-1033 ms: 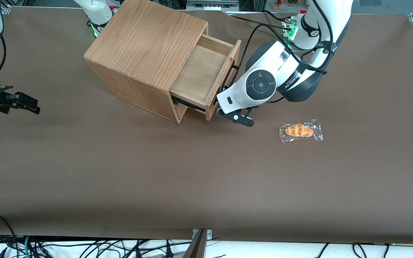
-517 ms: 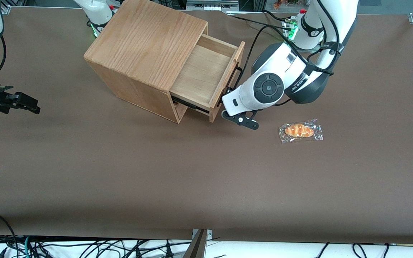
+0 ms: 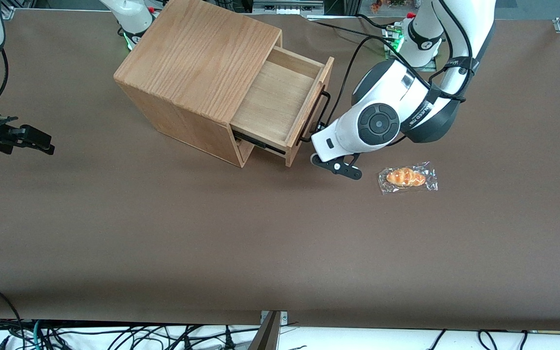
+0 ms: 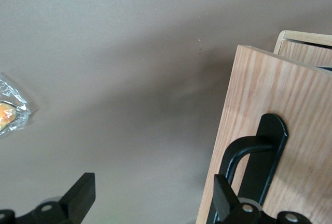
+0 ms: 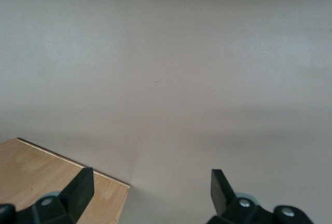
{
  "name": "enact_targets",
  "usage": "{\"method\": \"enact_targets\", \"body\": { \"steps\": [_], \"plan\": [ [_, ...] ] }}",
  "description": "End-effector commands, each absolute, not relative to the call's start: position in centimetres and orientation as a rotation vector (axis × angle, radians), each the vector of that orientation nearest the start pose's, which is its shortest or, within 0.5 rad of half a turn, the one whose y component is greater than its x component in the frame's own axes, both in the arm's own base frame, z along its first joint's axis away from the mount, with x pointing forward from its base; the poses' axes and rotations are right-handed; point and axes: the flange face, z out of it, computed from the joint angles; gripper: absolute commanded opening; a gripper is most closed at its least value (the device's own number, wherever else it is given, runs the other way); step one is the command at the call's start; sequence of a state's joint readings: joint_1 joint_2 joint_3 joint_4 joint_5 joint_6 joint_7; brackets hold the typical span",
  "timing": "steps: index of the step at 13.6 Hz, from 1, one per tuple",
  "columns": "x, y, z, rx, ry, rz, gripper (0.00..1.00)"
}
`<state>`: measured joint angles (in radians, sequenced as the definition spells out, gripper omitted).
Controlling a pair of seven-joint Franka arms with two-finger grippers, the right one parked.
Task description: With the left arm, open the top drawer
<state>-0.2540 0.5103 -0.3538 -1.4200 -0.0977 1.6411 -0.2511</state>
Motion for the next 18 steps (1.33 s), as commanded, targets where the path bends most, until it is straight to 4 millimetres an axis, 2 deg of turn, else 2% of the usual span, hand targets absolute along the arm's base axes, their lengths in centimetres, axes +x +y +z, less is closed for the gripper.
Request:
{"method": "enact_targets", "body": {
  "steps": [1,5,10,15,18],
  "plan": [
    [56.2,-34.6,41.6,-3.158,0.522,0.538,1.0],
    [59.2,-28.2,44.2,-3.167,0.328,0.448,1.0],
    [62.6,-17.8,47.5,-3.151,0.037,0.329,1.0],
    [63.4,-11.3,49.3,-3.128,-0.13,0.298,1.0],
    [63.7,-7.8,50.1,-3.139,-0.091,0.283,1.0]
  ]
}}
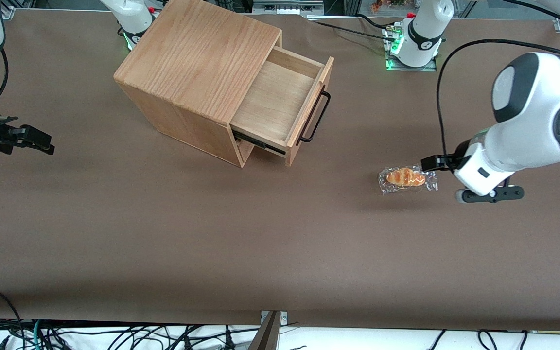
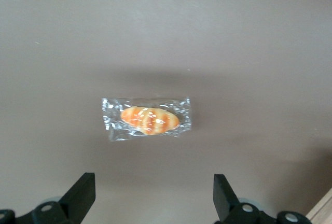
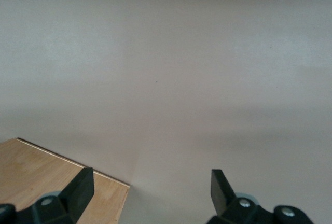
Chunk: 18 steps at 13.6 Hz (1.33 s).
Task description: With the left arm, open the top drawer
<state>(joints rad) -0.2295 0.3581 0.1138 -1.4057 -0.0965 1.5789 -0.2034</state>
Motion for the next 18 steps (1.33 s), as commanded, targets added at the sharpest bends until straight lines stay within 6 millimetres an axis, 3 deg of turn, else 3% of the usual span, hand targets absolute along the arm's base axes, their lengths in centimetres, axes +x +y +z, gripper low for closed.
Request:
{"method": "enact_targets", "body": {
  "steps": [1,5,10,14,18],
  "plan": [
    [63.7,-6.5,50.3,-3.138,-0.119,0.281,1.0],
    [63.5,-3.5,51.2,-3.147,-0.153,0.282,1.0],
    [63.1,-3.5,51.5,-3.159,-0.124,0.316,1.0],
    [63.3,0.7,51.5,-3.162,-0.204,0.306,1.0],
    [63.6,2.0,52.8,-3.101,-0.137,0.232,1.0]
  ]
}}
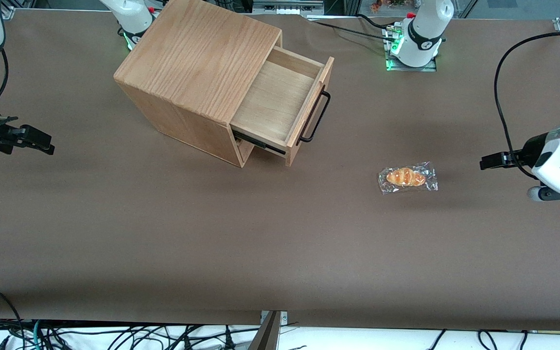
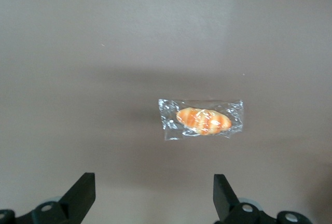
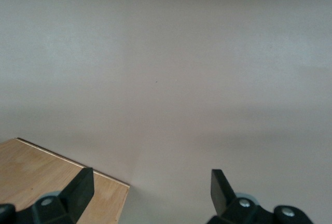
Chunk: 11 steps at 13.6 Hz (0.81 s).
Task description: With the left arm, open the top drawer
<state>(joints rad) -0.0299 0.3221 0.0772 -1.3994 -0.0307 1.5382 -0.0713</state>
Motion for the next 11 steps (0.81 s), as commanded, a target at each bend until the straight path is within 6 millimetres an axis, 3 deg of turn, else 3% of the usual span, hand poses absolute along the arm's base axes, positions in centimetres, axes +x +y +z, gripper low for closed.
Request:
{"method": "enact_targets", "body": {
  "steps": [1,11],
  "plan": [
    [63.7,2.1,52.8,-3.1,-0.142,0.227,1.0],
    [64.3,3.0,53.1,-3.066,-0.069,0.154,1.0]
  ]
}}
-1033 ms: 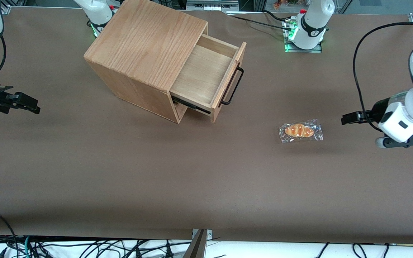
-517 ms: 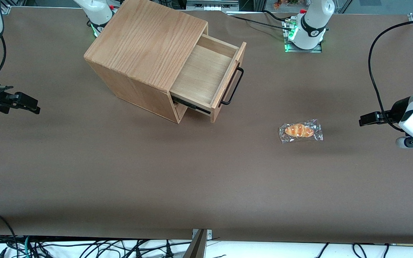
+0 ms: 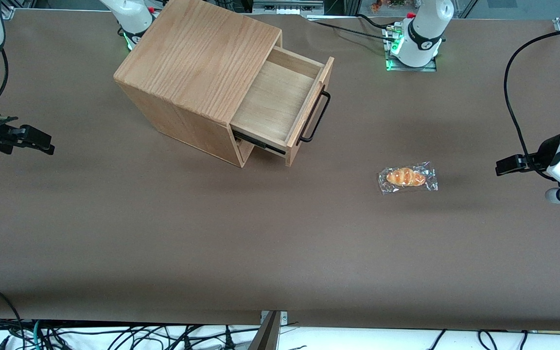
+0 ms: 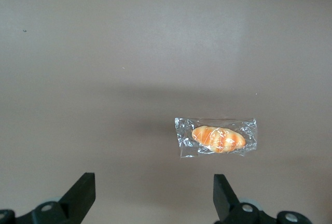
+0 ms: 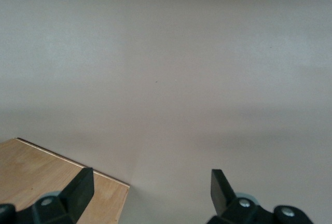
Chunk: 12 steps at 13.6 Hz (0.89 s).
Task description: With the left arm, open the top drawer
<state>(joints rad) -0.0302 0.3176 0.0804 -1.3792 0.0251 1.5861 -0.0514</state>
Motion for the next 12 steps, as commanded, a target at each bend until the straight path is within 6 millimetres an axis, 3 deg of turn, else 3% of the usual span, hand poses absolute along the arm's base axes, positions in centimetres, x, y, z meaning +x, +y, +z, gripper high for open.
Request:
{"method": "enact_targets", "body": {
  "steps": [1,12],
  "plan": [
    [64.3,3.2,53.1,-3.076,-0.046,0.156,1.0],
    [64.2,2.1,53.1,-3.176,-0.058,0.172,1.0]
  ]
}}
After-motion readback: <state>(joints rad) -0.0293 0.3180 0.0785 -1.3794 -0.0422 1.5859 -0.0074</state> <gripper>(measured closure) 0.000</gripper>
